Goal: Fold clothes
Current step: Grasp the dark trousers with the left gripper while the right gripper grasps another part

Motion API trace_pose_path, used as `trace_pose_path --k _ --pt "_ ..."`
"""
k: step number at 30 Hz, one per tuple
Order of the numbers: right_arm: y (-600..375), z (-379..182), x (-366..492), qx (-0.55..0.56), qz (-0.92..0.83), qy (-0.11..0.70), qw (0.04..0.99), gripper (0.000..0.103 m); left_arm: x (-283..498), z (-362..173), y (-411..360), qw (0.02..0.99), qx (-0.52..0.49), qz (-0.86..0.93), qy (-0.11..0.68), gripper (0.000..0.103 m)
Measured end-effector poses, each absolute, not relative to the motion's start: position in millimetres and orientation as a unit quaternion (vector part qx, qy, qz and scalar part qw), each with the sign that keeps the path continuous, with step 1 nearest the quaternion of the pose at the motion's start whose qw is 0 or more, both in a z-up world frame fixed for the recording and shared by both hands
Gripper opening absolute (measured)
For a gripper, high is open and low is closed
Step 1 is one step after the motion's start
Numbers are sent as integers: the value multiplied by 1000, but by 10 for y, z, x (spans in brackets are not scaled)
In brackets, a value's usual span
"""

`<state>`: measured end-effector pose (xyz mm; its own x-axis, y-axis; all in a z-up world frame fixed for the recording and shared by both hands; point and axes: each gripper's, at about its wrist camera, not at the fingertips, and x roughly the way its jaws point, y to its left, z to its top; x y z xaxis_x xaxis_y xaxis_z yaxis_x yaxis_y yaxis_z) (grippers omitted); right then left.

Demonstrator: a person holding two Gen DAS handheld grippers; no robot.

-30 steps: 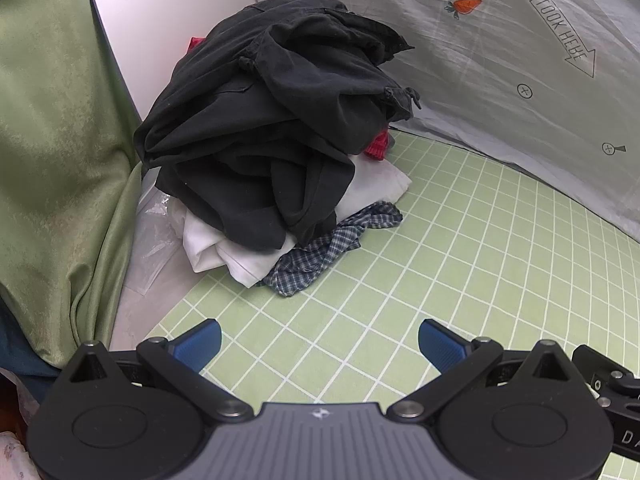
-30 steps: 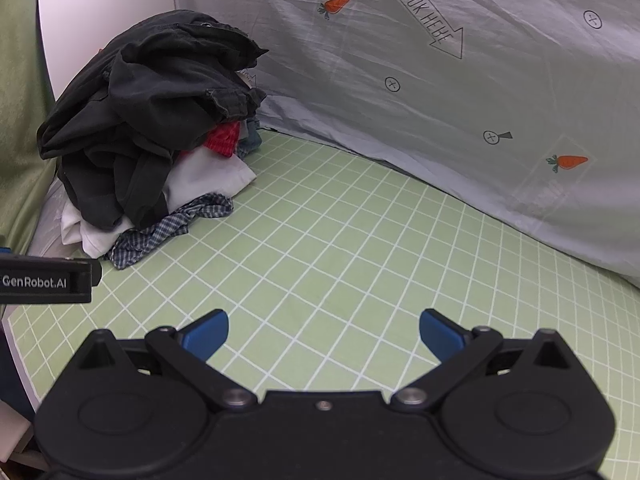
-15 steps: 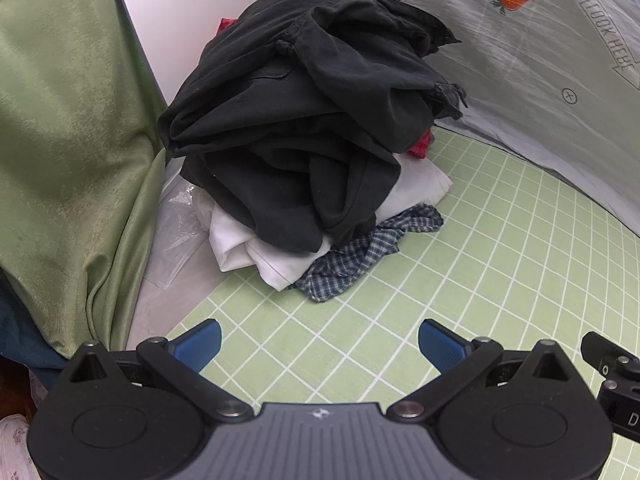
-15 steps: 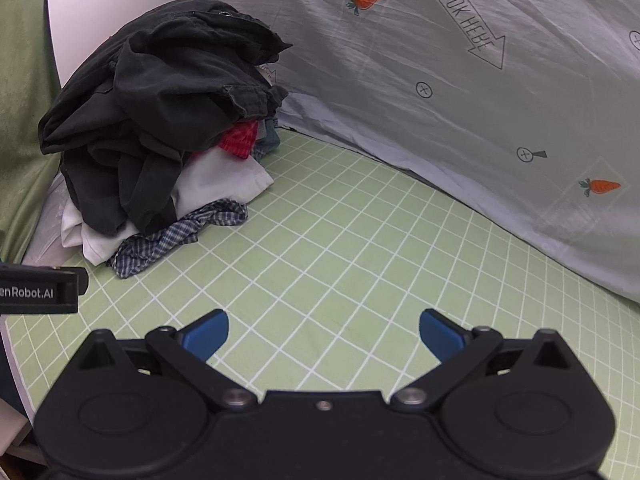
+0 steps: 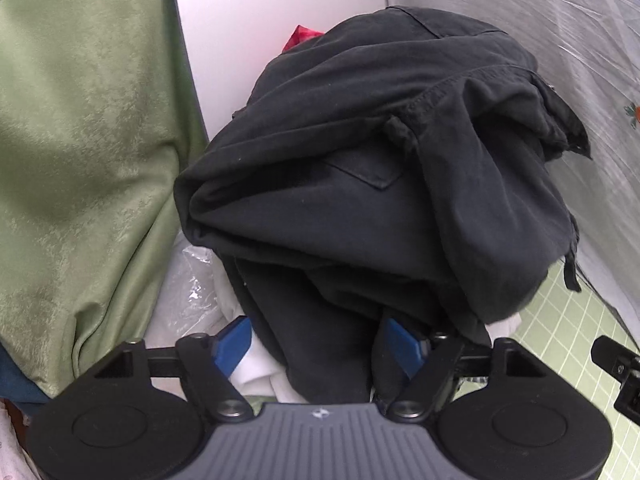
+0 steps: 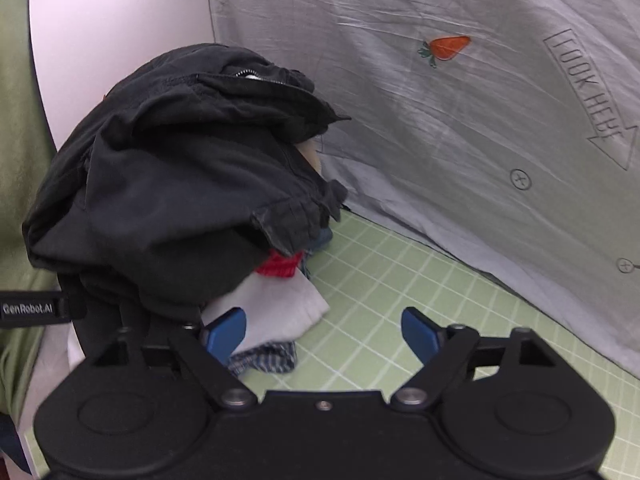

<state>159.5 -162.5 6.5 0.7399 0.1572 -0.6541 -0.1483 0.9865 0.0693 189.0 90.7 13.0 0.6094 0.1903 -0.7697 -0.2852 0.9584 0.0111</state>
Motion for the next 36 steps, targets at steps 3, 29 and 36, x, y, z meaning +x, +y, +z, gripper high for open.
trace_pose_path --k 3,29,36 --pt "-1516 89 1879 29 92 354 930 81 2098 86 958 890 -64 133 431 57" --pt "-1329 -261 2354 148 135 415 888 7 2382 -134 1043 891 -75 93 438 15" --pt "-1632 -256 2175 169 100 410 891 5 2161 -125 923 894 -65 90 434 13"
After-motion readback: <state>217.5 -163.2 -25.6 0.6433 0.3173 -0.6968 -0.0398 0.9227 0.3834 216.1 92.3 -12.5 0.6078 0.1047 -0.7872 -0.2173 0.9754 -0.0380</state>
